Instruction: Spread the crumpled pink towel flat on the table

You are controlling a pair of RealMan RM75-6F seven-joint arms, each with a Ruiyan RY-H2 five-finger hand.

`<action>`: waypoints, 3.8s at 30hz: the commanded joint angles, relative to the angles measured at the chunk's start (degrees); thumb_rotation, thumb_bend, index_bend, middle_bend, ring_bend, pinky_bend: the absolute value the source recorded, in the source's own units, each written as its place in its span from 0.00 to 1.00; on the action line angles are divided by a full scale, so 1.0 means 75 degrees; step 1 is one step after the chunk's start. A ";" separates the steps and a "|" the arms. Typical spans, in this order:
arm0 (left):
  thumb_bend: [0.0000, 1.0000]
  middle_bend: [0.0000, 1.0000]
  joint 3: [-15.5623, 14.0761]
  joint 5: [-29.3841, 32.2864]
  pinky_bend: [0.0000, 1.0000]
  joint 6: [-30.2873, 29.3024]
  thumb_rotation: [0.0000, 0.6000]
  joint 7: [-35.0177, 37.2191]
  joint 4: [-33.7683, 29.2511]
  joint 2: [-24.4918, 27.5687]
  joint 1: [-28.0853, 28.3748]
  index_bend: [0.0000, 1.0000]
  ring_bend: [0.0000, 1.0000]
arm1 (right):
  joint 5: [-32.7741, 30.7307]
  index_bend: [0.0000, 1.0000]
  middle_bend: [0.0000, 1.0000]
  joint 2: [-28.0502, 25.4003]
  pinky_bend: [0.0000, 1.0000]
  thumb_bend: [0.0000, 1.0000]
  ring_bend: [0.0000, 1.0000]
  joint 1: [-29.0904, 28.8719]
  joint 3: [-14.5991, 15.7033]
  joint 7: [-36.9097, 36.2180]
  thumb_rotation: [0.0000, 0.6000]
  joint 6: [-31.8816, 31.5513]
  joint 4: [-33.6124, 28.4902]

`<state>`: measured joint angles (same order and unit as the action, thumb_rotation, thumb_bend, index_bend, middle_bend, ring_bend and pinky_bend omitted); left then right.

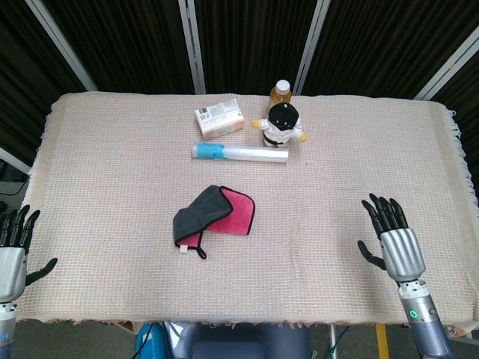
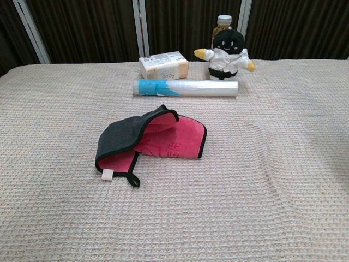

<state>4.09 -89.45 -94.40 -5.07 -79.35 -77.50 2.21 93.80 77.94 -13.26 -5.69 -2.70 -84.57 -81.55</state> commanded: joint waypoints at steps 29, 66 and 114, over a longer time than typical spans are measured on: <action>0.17 0.02 -0.0112 -0.0982 0.00 0.1304 1.00 -0.1106 -0.0808 -0.0423 0.1265 0.39 0.00 | -0.0711 0.09 0.01 0.0203 0.01 0.33 0.00 -0.0168 -0.0278 0.0830 1.00 0.0188 -0.0291; 0.25 0.05 -0.0064 -0.0478 0.00 0.3989 1.00 -0.3390 0.0224 -0.3540 0.3470 0.48 0.00 | -0.0794 0.09 0.01 0.0094 0.01 0.33 0.00 -0.0140 -0.0272 0.0190 1.00 0.0047 -0.0314; 0.37 0.11 -0.0282 -0.0484 0.00 0.3398 1.00 -0.2908 0.1570 -0.4449 0.3667 0.57 0.00 | -0.0925 0.09 0.01 0.0020 0.01 0.33 0.00 -0.0132 -0.0262 0.0017 1.00 0.0111 -0.0479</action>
<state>2.14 -92.92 -68.82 -27.04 -67.72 -110.73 29.66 86.87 78.09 -14.25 -7.66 -2.57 -83.74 -85.14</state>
